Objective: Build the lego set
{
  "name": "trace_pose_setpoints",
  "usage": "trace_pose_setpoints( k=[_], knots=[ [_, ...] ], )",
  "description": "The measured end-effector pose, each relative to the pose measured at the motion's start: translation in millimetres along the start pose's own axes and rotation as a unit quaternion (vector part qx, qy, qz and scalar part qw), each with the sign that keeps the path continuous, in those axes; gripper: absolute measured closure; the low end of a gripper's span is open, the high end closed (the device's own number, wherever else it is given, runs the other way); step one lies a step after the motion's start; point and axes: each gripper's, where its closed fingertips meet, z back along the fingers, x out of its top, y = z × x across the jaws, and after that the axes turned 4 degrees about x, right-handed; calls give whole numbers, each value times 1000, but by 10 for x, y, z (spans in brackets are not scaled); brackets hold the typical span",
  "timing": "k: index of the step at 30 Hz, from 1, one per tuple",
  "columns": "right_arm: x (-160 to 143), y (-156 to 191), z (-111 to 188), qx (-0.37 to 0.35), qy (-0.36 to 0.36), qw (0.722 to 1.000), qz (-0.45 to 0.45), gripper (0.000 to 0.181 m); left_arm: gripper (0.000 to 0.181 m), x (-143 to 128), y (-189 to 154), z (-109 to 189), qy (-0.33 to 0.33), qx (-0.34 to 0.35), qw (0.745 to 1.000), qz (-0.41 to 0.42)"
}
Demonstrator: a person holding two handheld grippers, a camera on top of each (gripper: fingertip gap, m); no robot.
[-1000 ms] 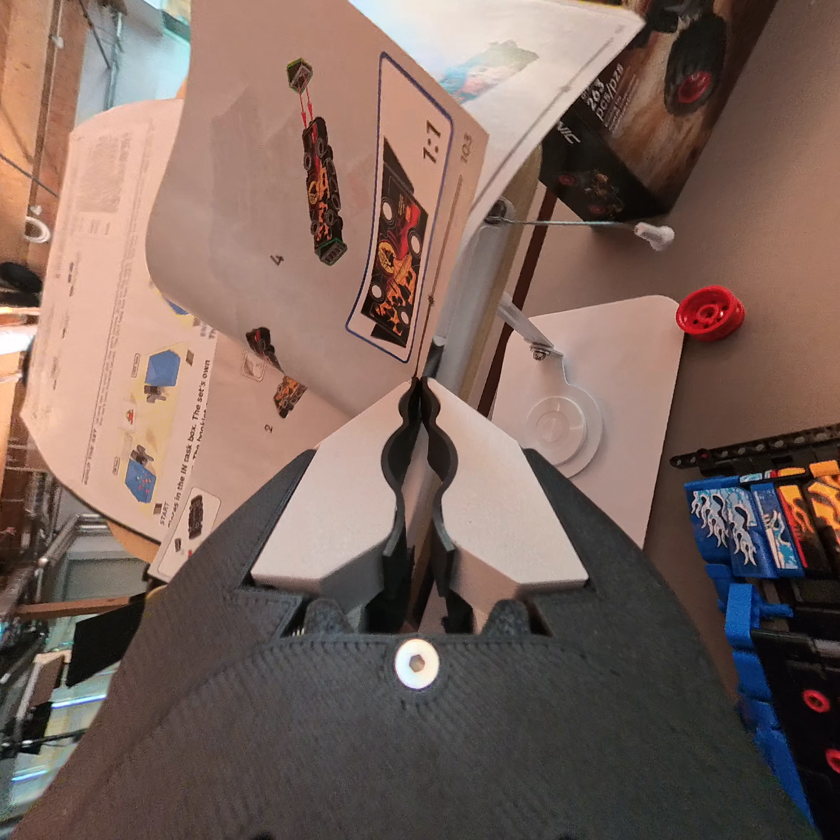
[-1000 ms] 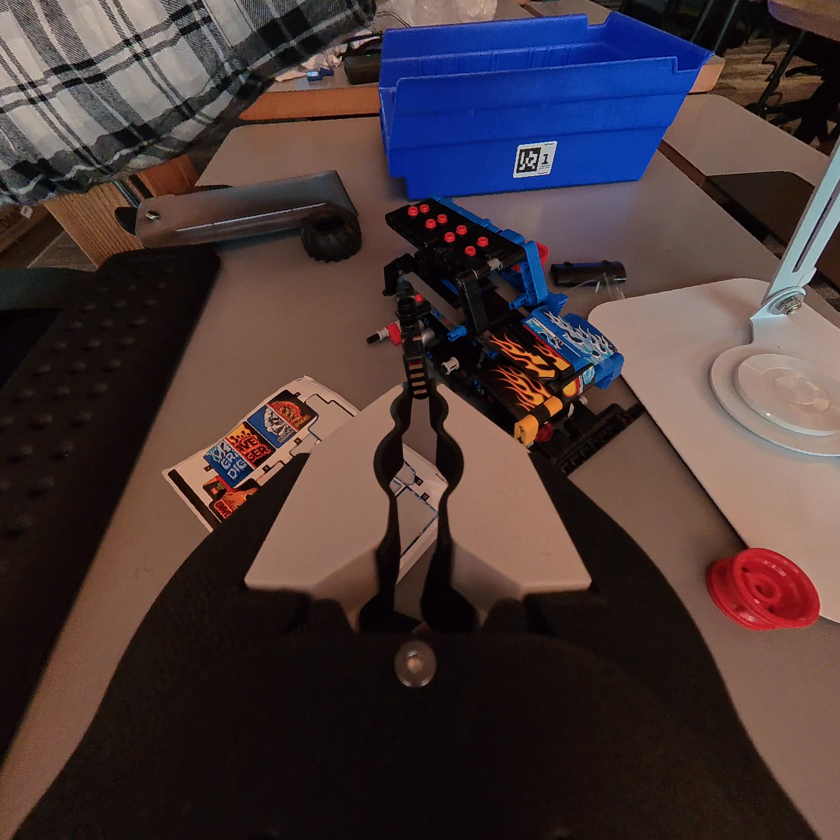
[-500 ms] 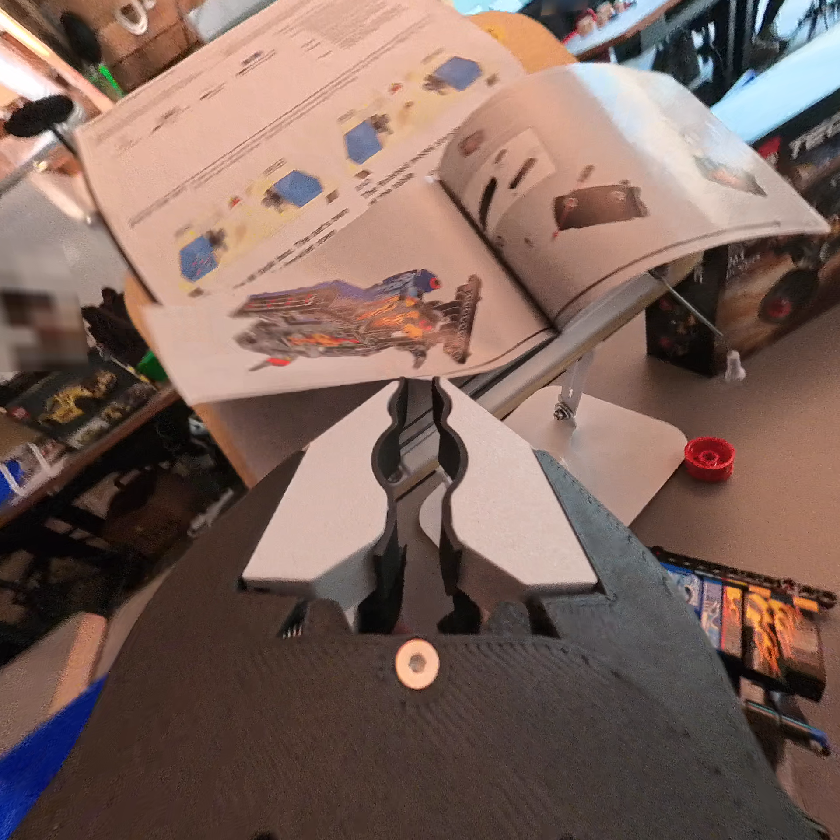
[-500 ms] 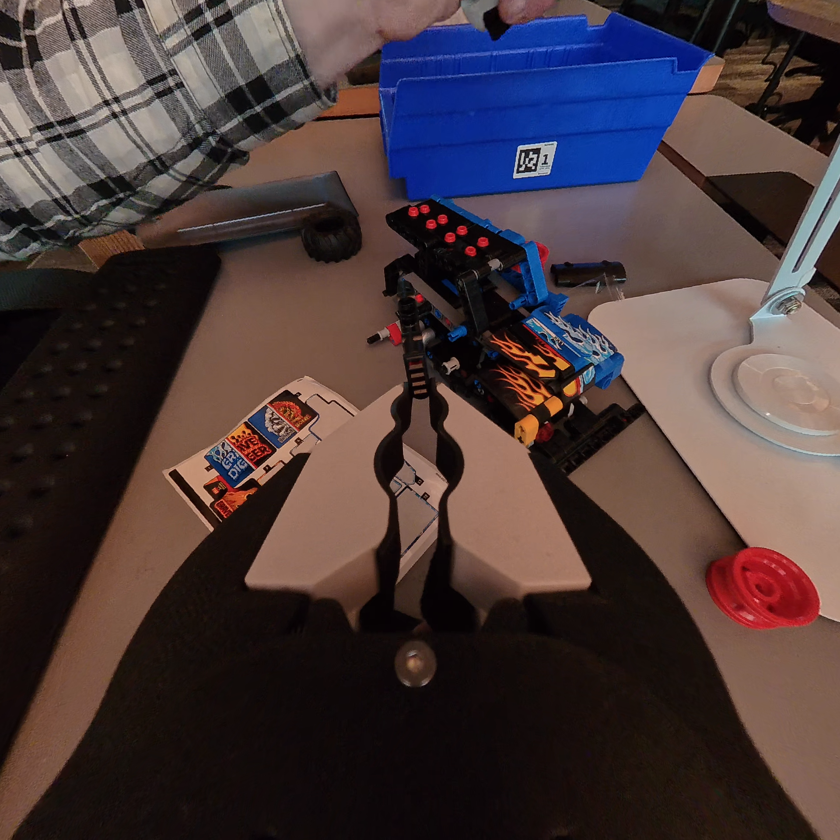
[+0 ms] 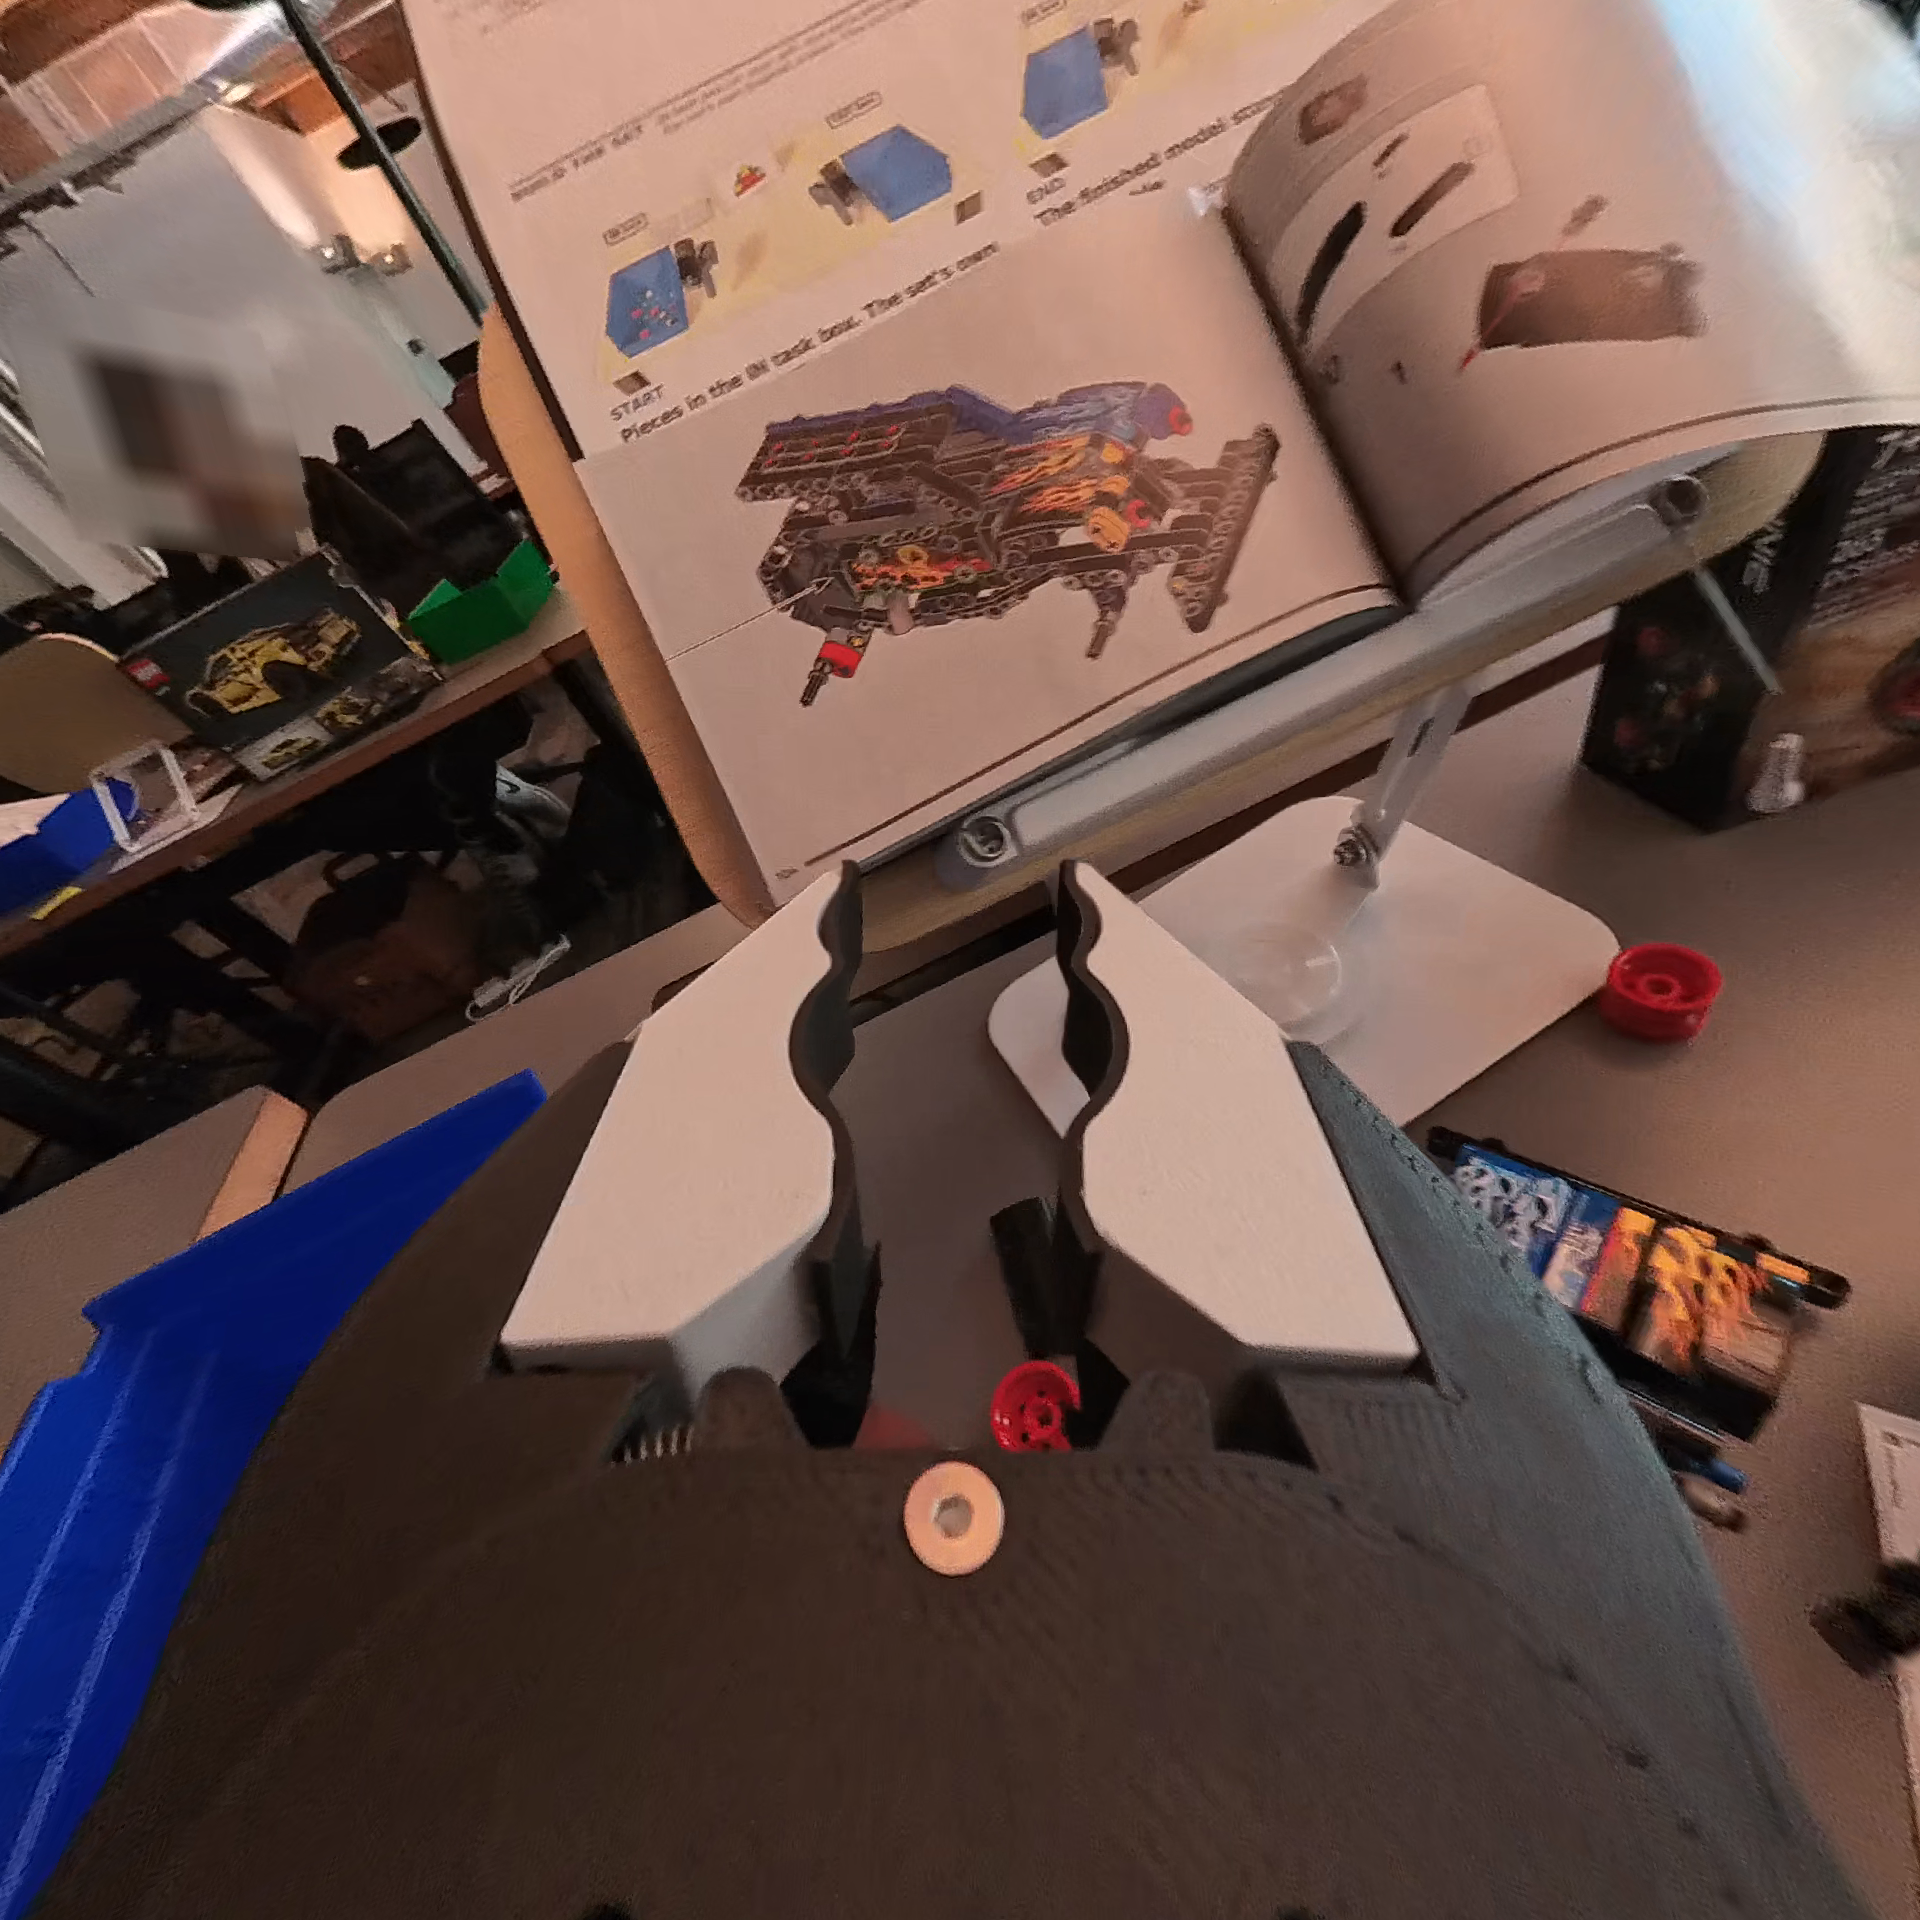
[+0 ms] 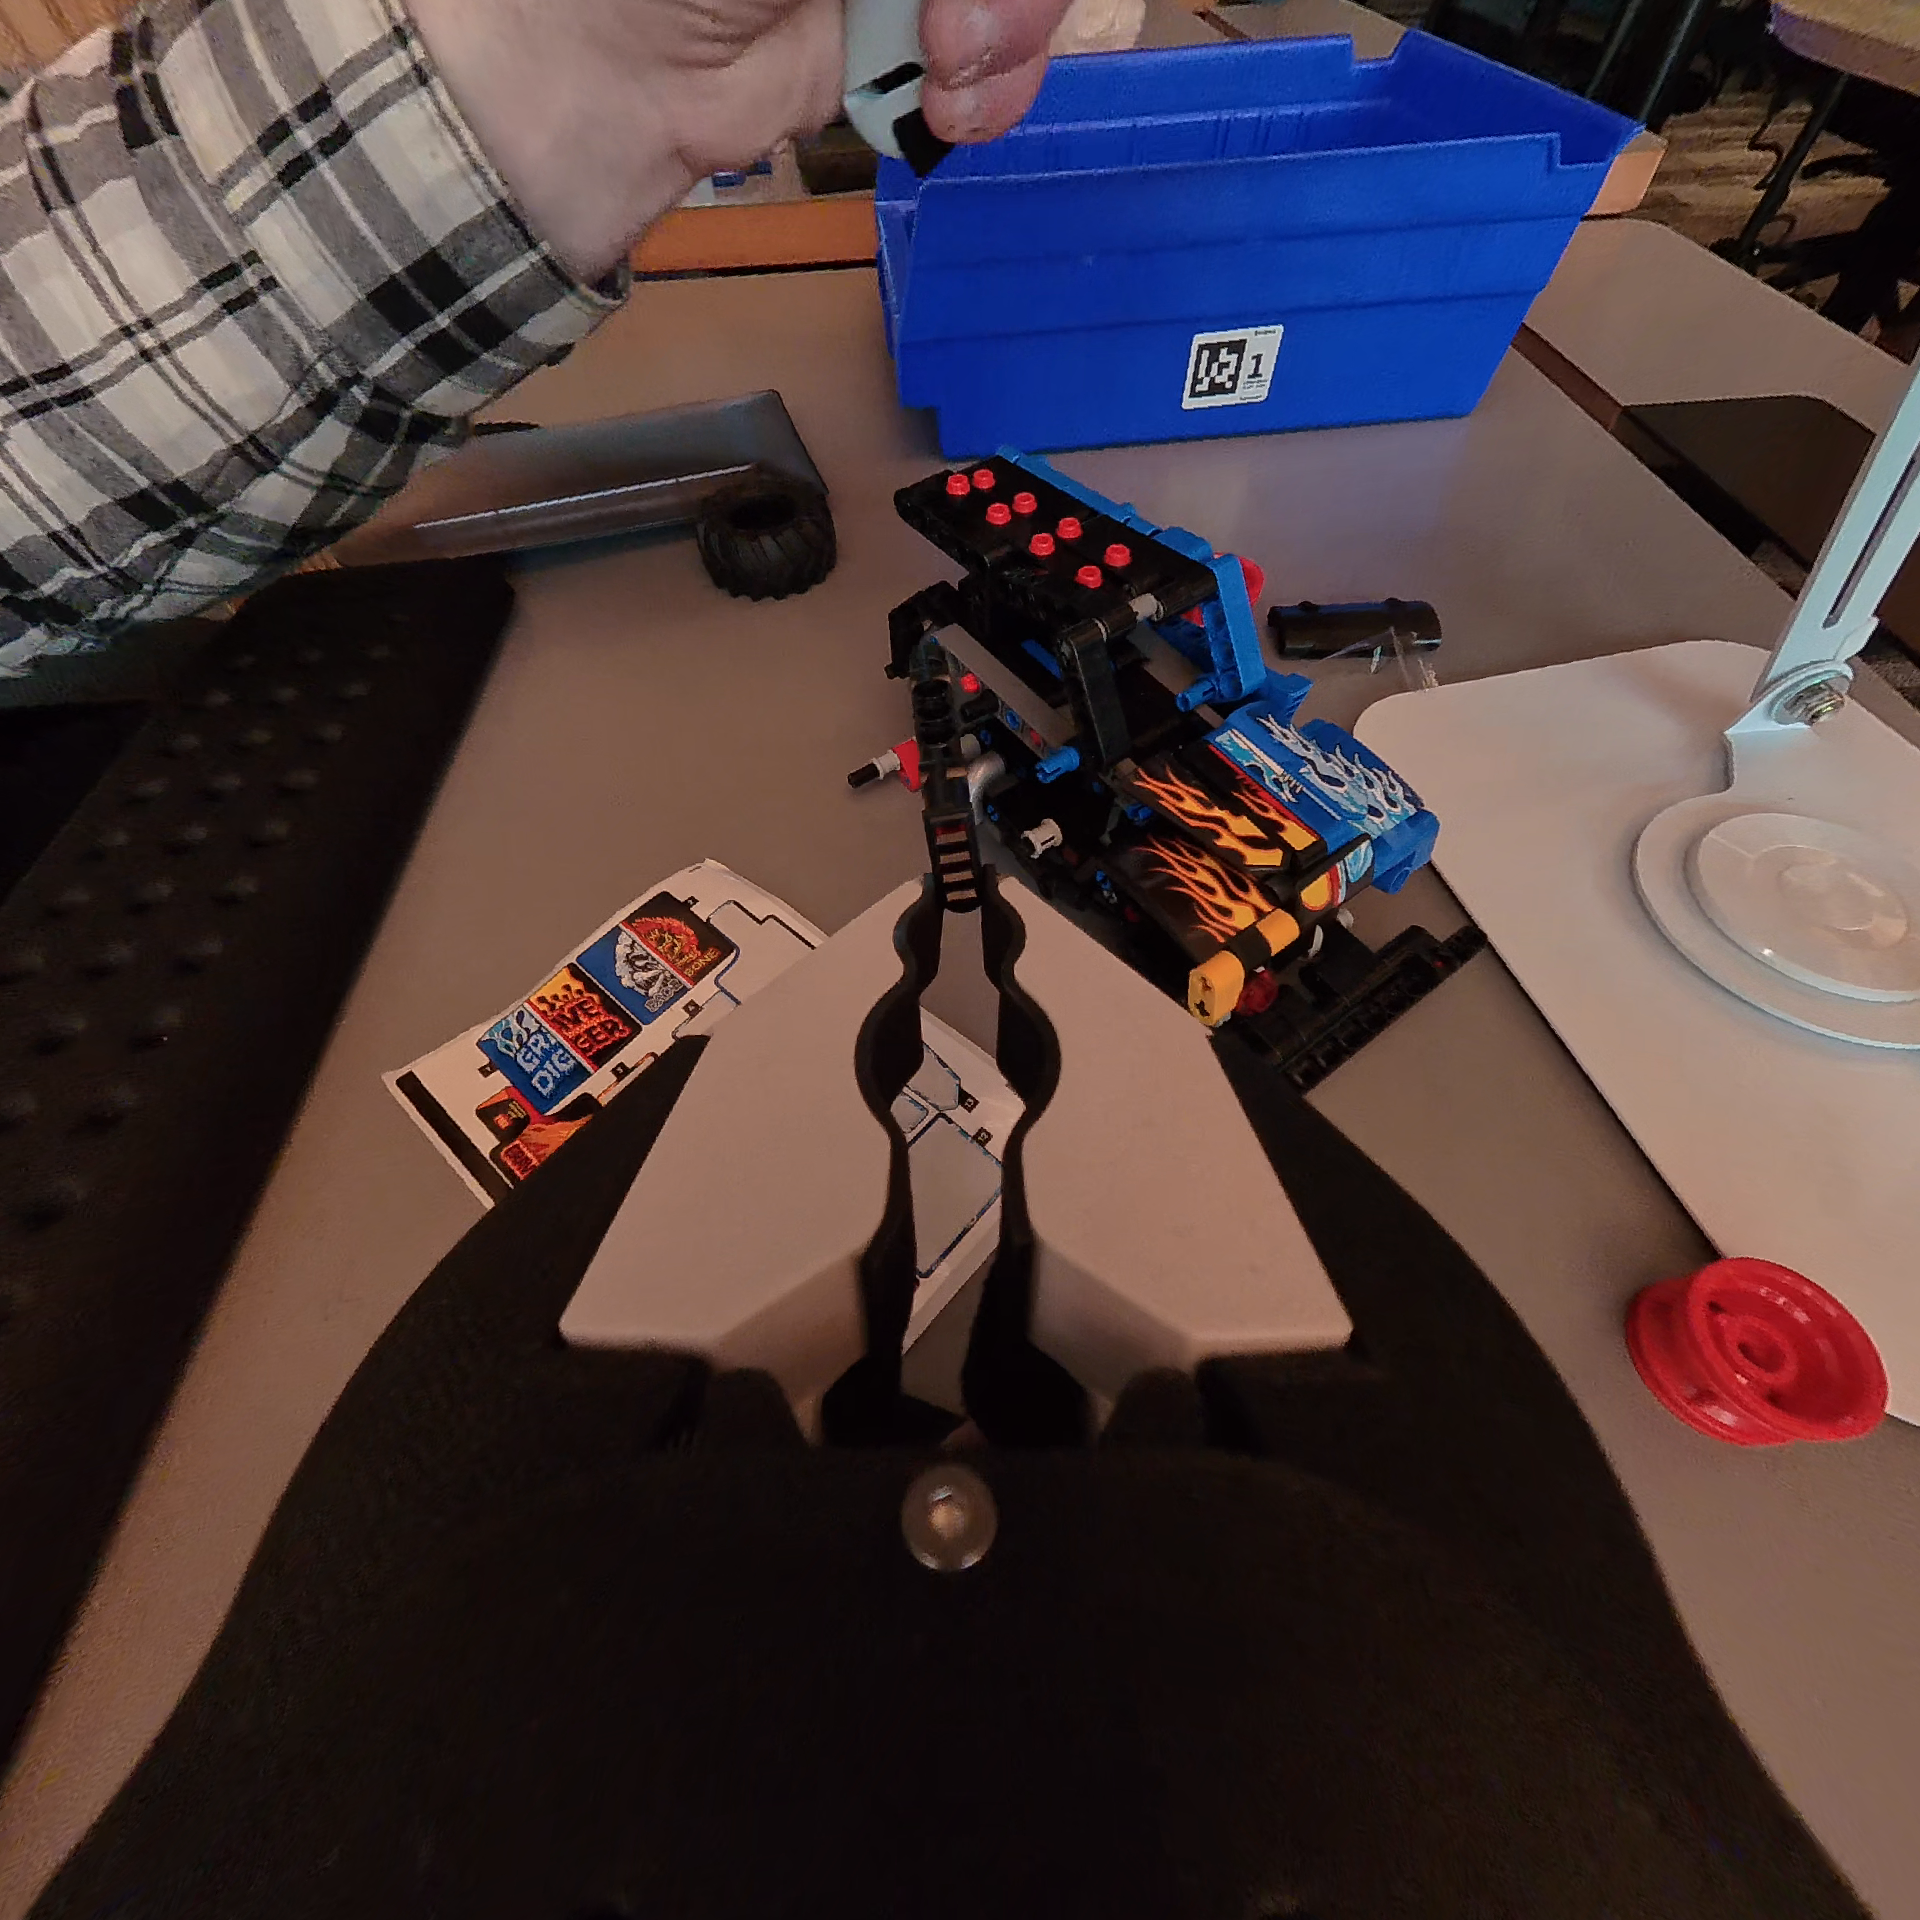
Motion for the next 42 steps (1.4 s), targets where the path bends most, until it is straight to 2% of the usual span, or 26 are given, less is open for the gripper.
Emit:
trace_pose_setpoints(
  k=[4, 9, 16, 19, 23, 26, 35, 42],
  knots=[
    [-1, 1, 5, -1, 0, 1000, 0, 176, 146, 40, -271, 175, -15, -39, 999, -3],
    [23, 18, 26, -3, -3, 1000, 3, 176, 140, -98, -714, 357, -20, -97, 994, -37],
    [31, 20, 32, -5, -6, 1000, 2, 176, 144, -257, -1069, 610, -64, -143, 985, -73],
    [39, 31, 24, -5, -7, 1000, 2, 176, 142, -350, -1084, 615, -66, -143, 983, -92],
    [53, 38, 23, -5, -11, 1000, 0, 176, 136, -498, -1142, 665, -58, -189, 978, -63],
    [94, 40, 38, -6, -23, 1000, -4, 176, 136, -570, -1163, 703, -53, -205, 975, -73],
    [152, 83, 32, 2, -38, 999, -10, 176, 146, -601, -1333, 884, -60, -284, 954, -74],
    [184, 94, 62, 5, -46, 999, -11, 176, 142, -539, -1225, 944, -70, -285, 954, -54]
  ],
)
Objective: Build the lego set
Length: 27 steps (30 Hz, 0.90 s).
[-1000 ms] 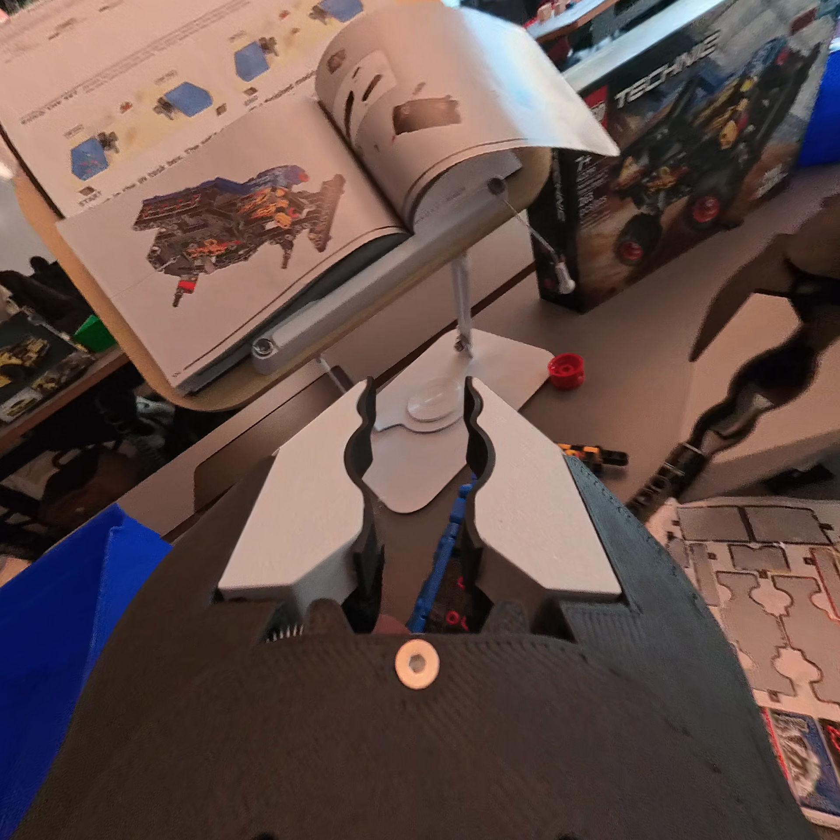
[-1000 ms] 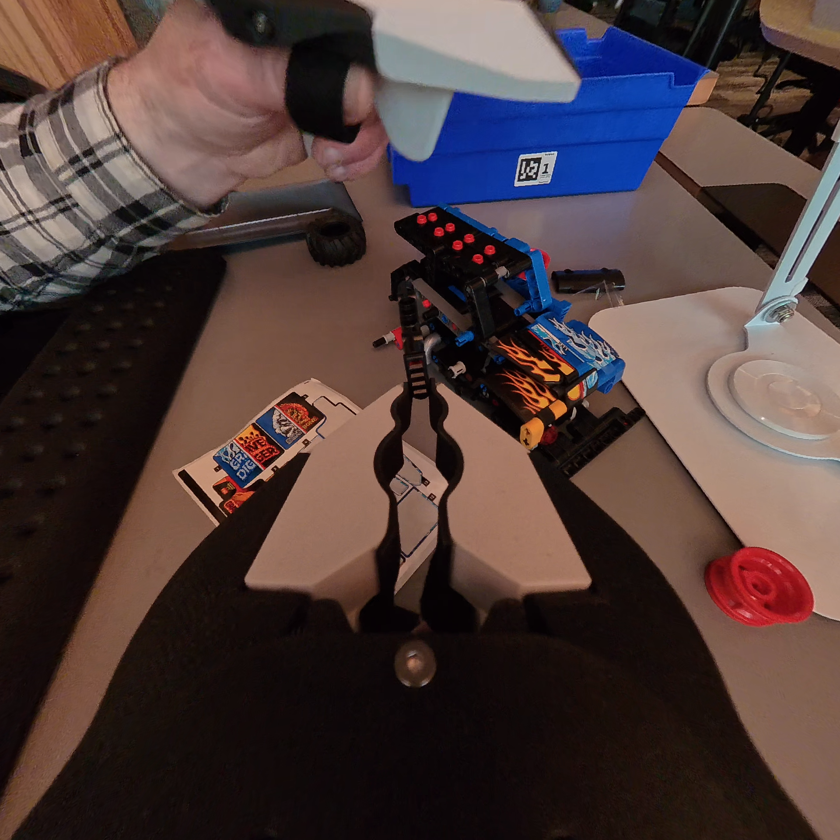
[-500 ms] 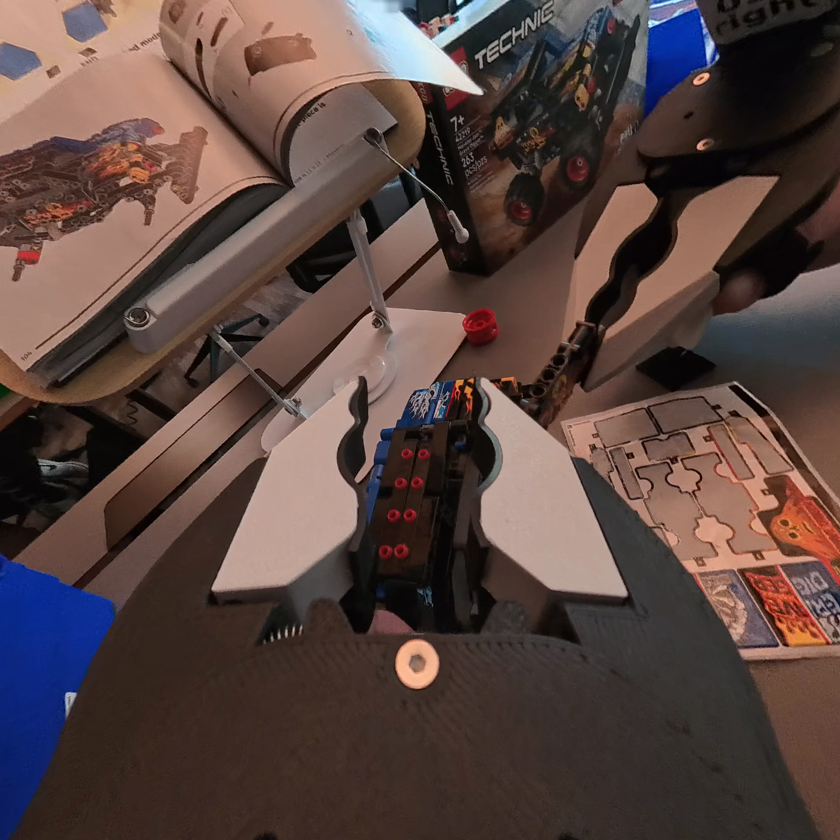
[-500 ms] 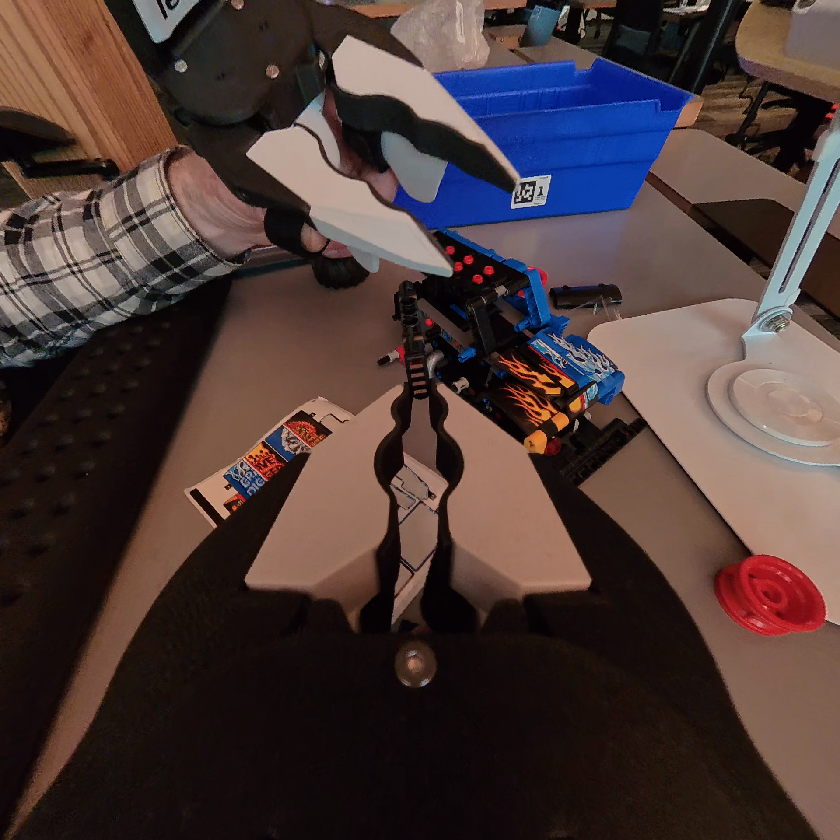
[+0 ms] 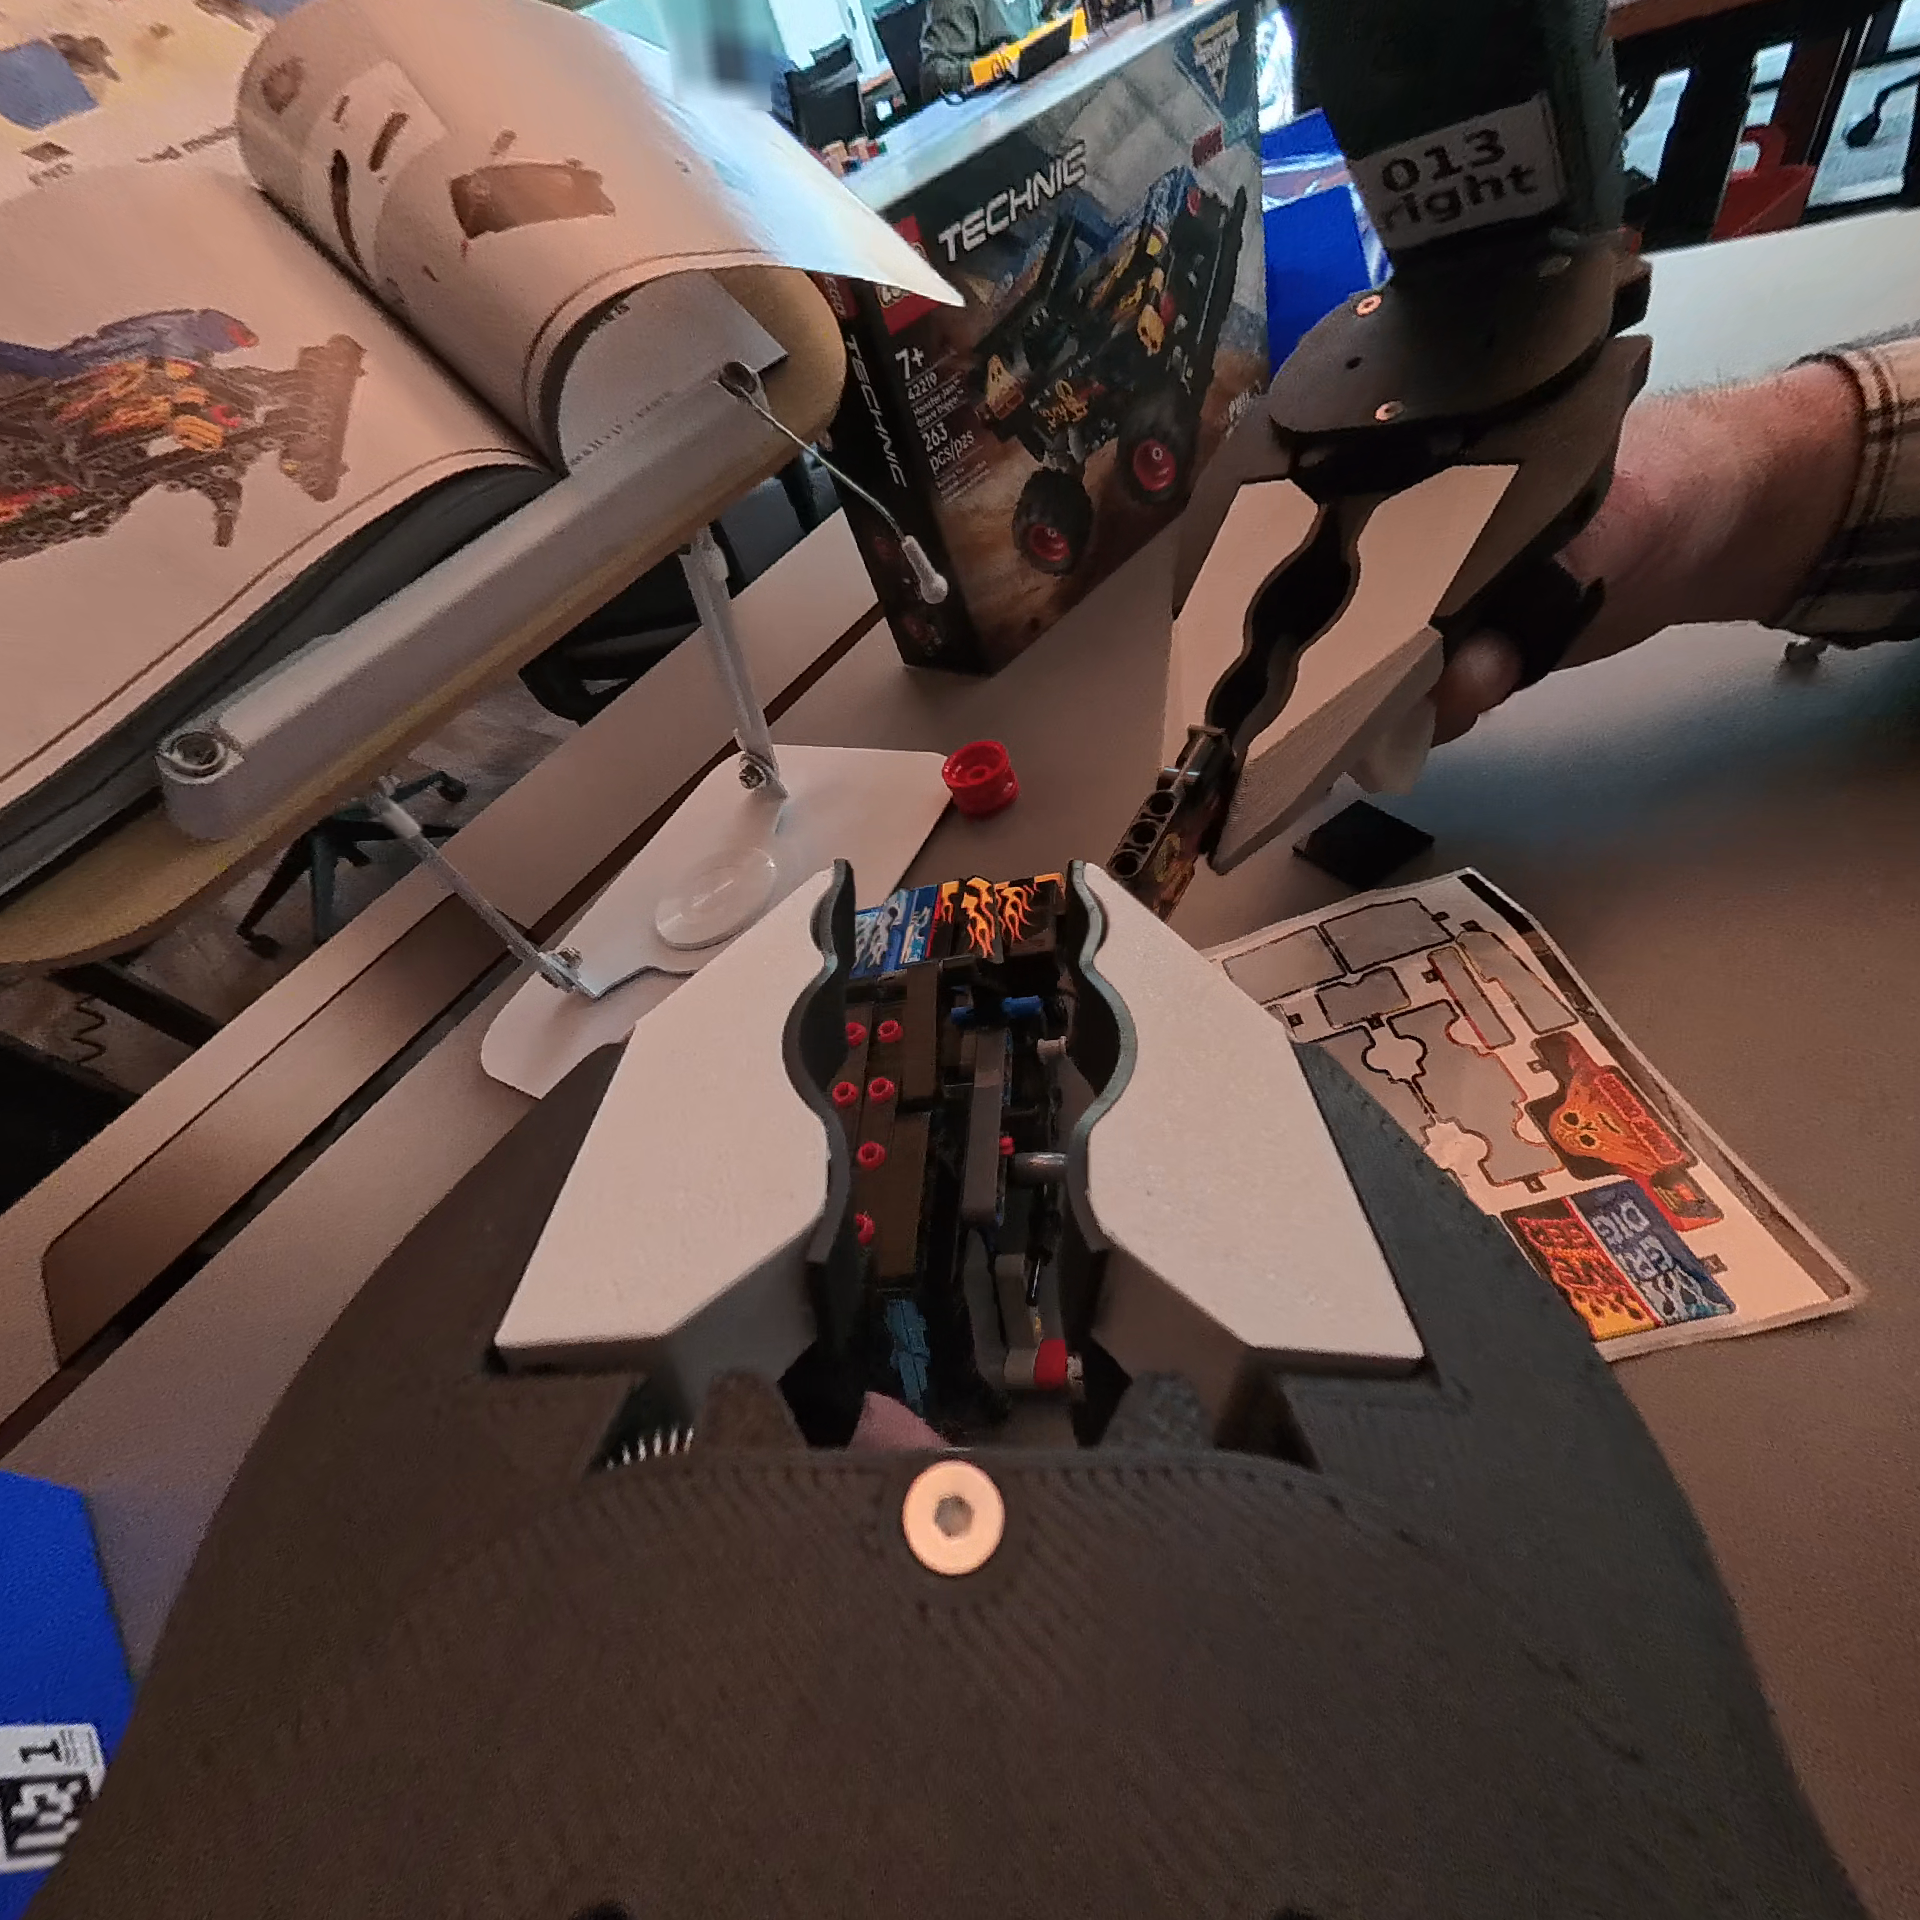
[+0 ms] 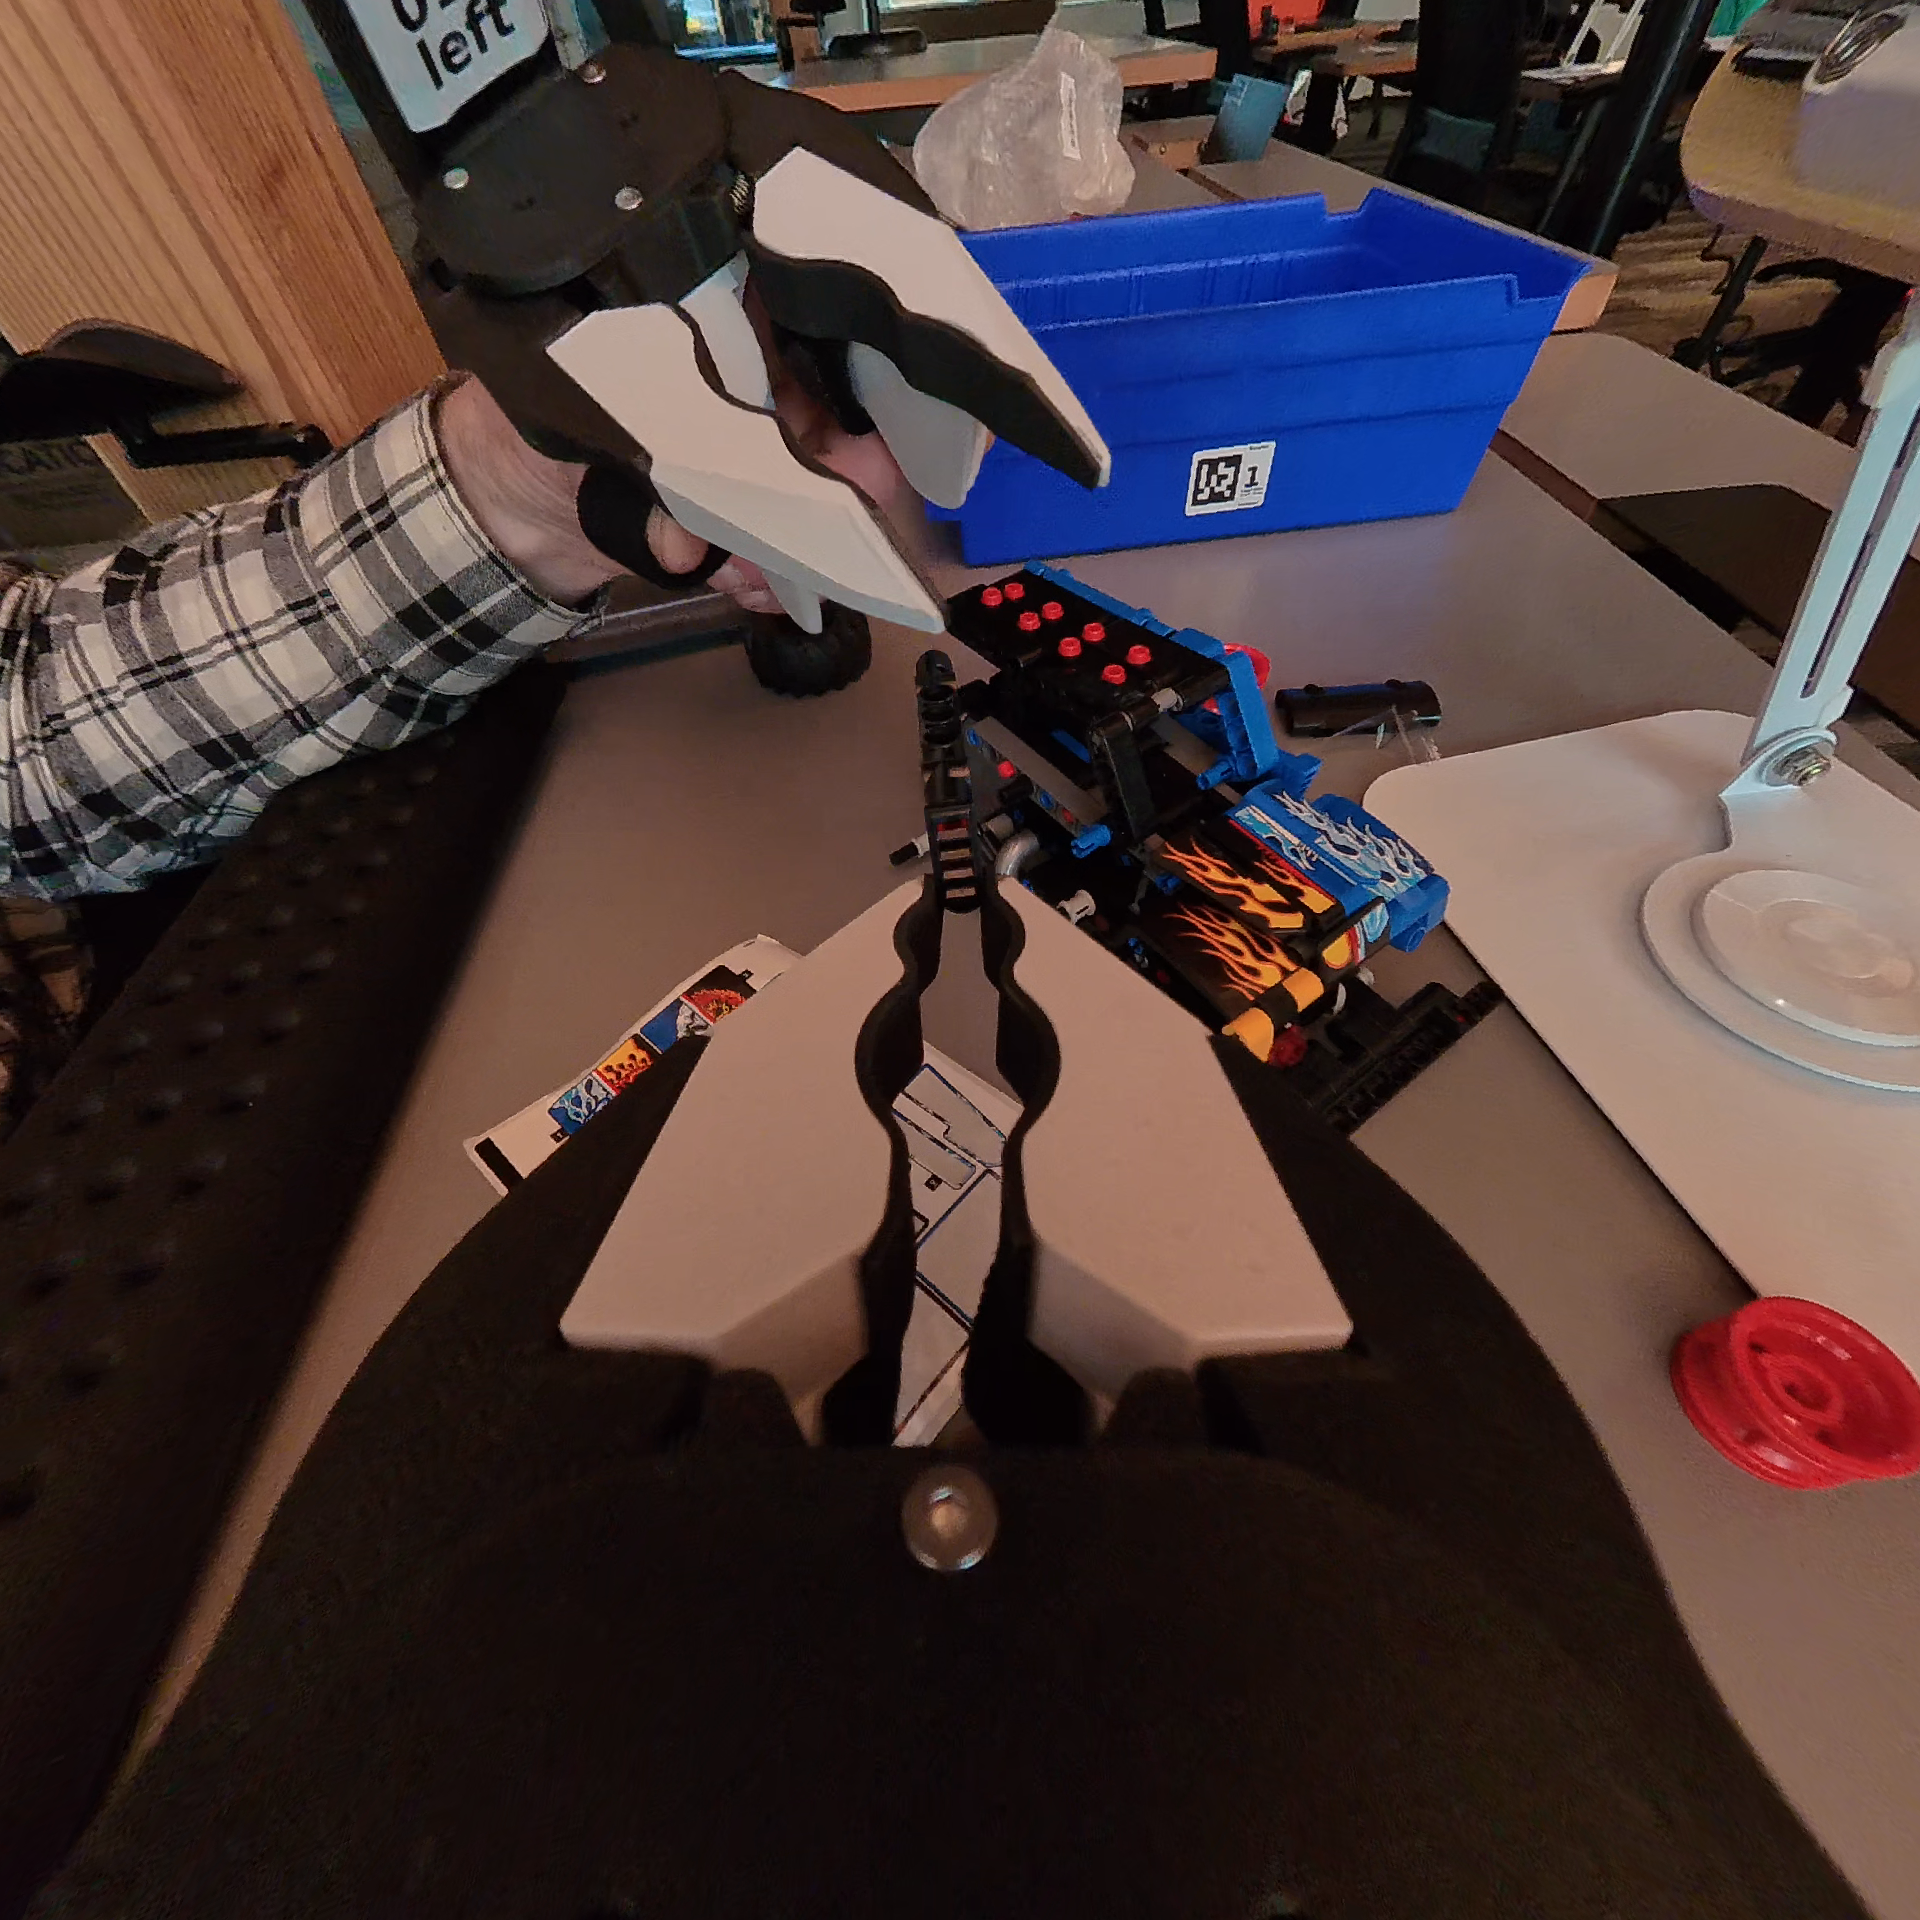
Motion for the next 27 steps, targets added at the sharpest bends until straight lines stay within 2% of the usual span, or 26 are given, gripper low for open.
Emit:
trace_pose_setpoints(
  k=[6, 10, 17, 21, 27],
  knots=[
    [28, -1, 18, 5, -10, 1000, -10, 176, 135, -1, -83, 65, -8, -50, 998, 34],
    [47, 53, -3, 20, -15, 1000, -17, 176, 144, -67, -247, 67, 10, -91, 996, 24],
    [144, 162, 1, 65, -44, 995, -57, 176, 160, -149, -378, 51, 32, -124, 991, 24],
    [47, 267, -11, 94, -12, 994, -53, 176, 170, -229, -524, 123, 55, -166, 985, 17],
    [-157, 447, -148, 127, 47, 990, -42, 176, 172, -428, -755, 308, 96, -234, 967, 24]
  ],
)
